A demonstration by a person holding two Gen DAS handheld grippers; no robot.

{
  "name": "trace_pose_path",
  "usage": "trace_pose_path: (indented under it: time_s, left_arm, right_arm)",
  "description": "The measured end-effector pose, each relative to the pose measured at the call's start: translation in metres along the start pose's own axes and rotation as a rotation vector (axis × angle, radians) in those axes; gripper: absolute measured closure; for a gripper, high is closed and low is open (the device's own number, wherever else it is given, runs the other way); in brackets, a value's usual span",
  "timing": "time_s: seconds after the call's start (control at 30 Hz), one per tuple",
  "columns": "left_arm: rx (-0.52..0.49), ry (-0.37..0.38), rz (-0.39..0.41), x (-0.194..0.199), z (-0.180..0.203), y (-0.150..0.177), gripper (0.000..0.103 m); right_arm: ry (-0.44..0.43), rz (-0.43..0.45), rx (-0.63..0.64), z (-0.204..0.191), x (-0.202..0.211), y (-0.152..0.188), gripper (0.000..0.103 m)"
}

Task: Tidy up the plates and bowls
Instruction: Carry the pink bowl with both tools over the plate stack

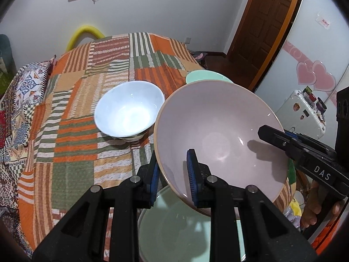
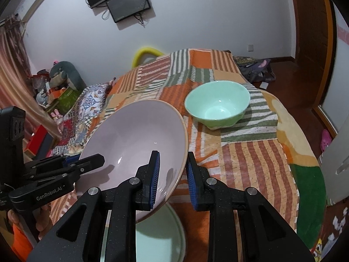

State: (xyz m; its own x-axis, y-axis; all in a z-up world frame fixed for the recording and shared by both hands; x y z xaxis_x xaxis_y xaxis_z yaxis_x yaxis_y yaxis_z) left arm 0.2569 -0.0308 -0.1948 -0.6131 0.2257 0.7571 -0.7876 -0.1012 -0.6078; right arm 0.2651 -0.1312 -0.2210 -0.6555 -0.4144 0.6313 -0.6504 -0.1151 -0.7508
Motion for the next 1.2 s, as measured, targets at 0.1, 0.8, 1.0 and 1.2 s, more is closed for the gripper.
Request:
trace_pose_path:
  time_s: [0.1,0.8,1.0,1.2]
  left_arm:
    - [-0.001,-0.008,0.022,0.017,-0.002,0.004,0.079]
    - [0.031,-0.112,0.146,0.112,-0.051,0.038,0.079]
    - [0.069,-0.152,0.172,0.135,-0.08,0.053,0.079]
    - [0.113,-0.185,0.18,0.148,-0.108,0.067,0.079]
  right_arm:
    - [-0.011,0.017,0.017,-0.009,0.006,-0.002,0.081]
    - [-0.097,0.035,0.129,-0.086,0.018,0.009,0.081]
    - [-0.14,0.017,0.158,-0.114,0.011,0.017,0.081]
    - [-0.179,-0.01,0.194,-0.143,0.001,0.025,0.081]
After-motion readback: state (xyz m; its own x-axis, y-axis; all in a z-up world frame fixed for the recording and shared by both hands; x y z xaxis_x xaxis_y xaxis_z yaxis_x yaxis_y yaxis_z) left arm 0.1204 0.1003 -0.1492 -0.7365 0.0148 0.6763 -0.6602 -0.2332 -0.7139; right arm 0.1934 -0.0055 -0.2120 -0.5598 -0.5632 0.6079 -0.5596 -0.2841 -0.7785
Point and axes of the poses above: each gripper's, at about its wrist camera, not at the fingertips, and x roughly against the way its jaws point, z to its right, y to its underside, the point moved 6 cm from there along -x, roughly the way its jaws point, and after that the axes turned 6 degrees about x, right-handed, at the moved point
